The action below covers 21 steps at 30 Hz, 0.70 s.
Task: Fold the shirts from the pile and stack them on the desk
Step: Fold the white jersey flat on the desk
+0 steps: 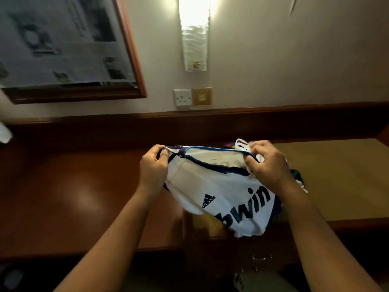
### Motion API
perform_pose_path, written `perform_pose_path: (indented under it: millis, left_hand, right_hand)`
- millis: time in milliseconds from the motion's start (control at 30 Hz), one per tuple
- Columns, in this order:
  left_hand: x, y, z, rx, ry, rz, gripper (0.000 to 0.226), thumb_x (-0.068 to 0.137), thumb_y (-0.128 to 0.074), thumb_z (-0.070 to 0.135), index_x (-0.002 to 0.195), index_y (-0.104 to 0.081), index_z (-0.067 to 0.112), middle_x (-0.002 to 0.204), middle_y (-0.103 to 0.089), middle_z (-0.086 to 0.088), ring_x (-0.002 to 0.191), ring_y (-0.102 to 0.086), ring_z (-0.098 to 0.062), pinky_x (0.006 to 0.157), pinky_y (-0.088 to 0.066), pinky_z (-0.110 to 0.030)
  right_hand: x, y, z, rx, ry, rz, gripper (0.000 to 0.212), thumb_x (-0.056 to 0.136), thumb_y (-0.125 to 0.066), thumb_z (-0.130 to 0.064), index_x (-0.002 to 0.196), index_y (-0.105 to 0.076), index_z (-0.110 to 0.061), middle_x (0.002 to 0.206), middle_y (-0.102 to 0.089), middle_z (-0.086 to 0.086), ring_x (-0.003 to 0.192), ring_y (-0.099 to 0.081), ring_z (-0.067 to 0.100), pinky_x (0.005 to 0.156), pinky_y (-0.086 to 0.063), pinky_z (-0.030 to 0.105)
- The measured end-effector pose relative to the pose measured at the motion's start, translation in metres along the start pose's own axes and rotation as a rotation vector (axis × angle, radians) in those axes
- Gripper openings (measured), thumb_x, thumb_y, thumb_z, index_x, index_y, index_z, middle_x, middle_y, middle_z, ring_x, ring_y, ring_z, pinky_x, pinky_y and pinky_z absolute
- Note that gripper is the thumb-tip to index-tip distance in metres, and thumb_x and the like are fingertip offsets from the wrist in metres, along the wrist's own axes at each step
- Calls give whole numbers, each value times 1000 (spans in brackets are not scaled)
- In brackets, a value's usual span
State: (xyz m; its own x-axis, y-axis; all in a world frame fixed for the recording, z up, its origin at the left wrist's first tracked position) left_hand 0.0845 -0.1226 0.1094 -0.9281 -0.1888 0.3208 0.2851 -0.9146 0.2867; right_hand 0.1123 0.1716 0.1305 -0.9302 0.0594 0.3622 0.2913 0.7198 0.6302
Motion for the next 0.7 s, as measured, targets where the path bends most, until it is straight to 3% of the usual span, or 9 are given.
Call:
perform_pose_path:
  millis: [67, 133, 233, 367, 467, 533, 600, 700]
  left_hand:
    - [-15, 49, 2, -1, -19, 30, 22, 96, -49, 7, 83, -64, 16, 79, -67, 4, 72, -60, -6, 65, -48, -23]
    - [-30, 95, 2, -8, -29, 67, 23, 96, -49, 6, 83, -65, 17, 80, -67, 4, 73, -61, -4, 66, -49, -21]
    - [-50, 155, -7, 30, -31, 101, 22, 96, -50, 6, 84, -65, 15, 79, -65, 3, 72, -59, -5, 66, -48, -24]
    - [-63, 223, -28, 174, -4, 147, 17, 97, -51, 11, 88, -65, 11, 82, -64, -3, 77, -60, -20, 68, -49, -36]
    - [-70, 277, -38, 253, -1, 301, 15, 96, -51, 9, 88, -65, 9, 84, -64, -3, 78, -58, -18, 69, -45, -30]
    - [-72, 305, -43, 280, 2, 369, 16, 95, -52, 7, 87, -66, 8, 84, -63, -2, 79, -57, -15, 70, -43, -27]
    - [-68, 322, -53, 307, 43, 312, 18, 95, -52, 6, 85, -67, 11, 84, -65, -1, 80, -58, -14, 70, -43, -23]
    - [-61, 328, -77, 272, 178, 57, 21, 92, -55, 7, 77, -65, 18, 81, -65, -2, 77, -58, -13, 70, -45, -25]
  right_hand:
    - [-22, -21, -35, 71, 42, -53, 17, 91, -61, -11, 75, -61, -5, 81, -61, 3, 76, -55, 17, 69, -42, 31]
    - [-39, -46, -63, 96, 50, -105, 30, 94, -58, -15, 66, -52, -6, 59, -49, 2, 56, -44, 16, 55, -35, 33]
    - [-56, -83, -102, 204, 15, -178, 39, 95, -58, -22, 60, -42, -15, 49, -42, -6, 45, -37, 8, 48, -31, 30]
    - [-70, -125, -150, 452, -54, -324, 25, 97, -53, -15, 73, -52, -11, 54, -49, -9, 46, -43, 2, 47, -37, 18]
    - [-74, -152, -172, 587, -127, -524, 15, 92, -44, 2, 89, -56, -7, 70, -54, 2, 59, -52, 8, 54, -43, 22]
    - [-68, -166, -179, 477, -81, -612, 24, 86, -48, 9, 98, -60, -7, 84, -59, 9, 72, -57, 18, 65, -49, 34]
    - [-58, -182, -185, 298, -2, -633, 26, 85, -55, 7, 99, -65, -12, 90, -66, 8, 80, -62, 20, 72, -53, 37]
    - [-39, -206, -190, 122, 69, -571, 15, 92, -60, -10, 88, -70, -19, 80, -69, 0, 73, -63, 14, 61, -51, 27]
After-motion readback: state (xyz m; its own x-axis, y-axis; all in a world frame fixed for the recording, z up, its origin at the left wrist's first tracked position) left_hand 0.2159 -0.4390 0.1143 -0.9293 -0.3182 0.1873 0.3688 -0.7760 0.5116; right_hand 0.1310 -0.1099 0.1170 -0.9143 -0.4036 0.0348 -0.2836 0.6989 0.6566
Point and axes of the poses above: each hand's wrist, its own x-axis towards the middle knuckle, its own y-axis out of the back of the hand, z = x × y, the point moved 8 cm from there along x, towards the middle knuckle
